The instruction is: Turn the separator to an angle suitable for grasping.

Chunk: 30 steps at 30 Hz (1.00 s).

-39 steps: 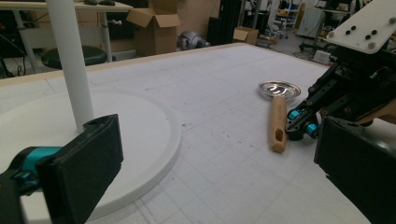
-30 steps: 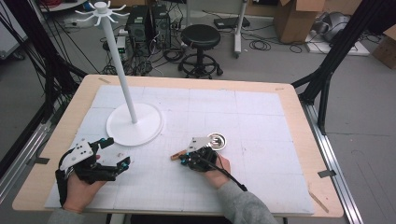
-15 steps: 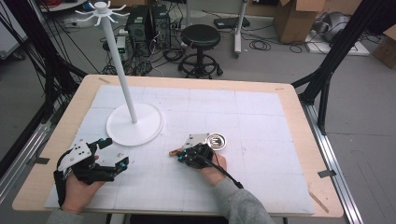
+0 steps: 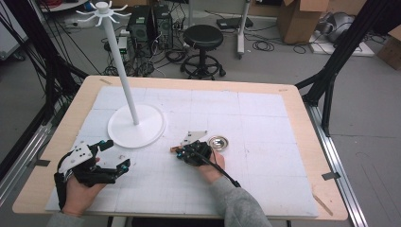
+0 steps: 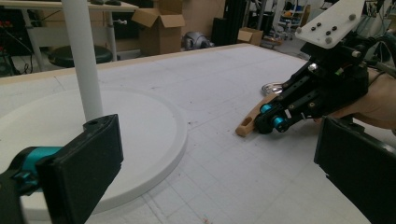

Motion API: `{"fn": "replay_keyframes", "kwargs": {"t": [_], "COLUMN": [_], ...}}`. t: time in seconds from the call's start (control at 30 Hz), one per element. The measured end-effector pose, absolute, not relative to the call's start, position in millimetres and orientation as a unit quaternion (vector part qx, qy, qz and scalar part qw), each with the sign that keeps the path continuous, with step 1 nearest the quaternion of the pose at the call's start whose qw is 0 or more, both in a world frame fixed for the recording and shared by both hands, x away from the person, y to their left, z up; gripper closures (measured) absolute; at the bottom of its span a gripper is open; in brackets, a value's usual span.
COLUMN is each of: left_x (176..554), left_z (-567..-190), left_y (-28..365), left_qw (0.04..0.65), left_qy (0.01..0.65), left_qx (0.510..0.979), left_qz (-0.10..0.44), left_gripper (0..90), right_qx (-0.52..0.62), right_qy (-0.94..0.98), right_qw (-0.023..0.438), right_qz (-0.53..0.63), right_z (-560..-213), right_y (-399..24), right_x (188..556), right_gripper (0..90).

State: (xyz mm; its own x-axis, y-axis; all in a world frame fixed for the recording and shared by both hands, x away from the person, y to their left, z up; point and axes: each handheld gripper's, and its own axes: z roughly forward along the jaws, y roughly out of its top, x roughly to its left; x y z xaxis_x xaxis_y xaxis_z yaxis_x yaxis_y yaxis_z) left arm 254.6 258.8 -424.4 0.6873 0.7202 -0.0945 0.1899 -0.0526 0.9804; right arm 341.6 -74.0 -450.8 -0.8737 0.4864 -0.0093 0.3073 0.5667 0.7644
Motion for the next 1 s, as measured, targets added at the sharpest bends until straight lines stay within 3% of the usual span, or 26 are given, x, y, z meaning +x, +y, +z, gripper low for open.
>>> {"fn": "replay_keyframes", "kwargs": {"t": [0.47, 0.83, 1.0], "left_x": [254, 253, 253], "left_z": [-425, -426, -425], "left_y": [261, 262, 263], "left_qw": [0.607, 0.603, 0.604], "left_qy": [0.331, 0.333, 0.331], "left_qx": [0.689, 0.691, 0.691], "left_qz": [0.218, 0.219, 0.219], "left_gripper": [1.7, 1.7, 1.7], "right_qx": [0.236, 0.248, 0.266], "right_qy": [0.875, 0.863, 0.869], "right_qw": [0.102, 0.103, 0.096], "right_qz": [0.411, 0.428, 0.407], "right_z": [-449, -413, -414], "right_y": [-72, -104, -118], "right_x": [349, 369, 386], "right_gripper": [90.0, 90.0, 90.0]}}
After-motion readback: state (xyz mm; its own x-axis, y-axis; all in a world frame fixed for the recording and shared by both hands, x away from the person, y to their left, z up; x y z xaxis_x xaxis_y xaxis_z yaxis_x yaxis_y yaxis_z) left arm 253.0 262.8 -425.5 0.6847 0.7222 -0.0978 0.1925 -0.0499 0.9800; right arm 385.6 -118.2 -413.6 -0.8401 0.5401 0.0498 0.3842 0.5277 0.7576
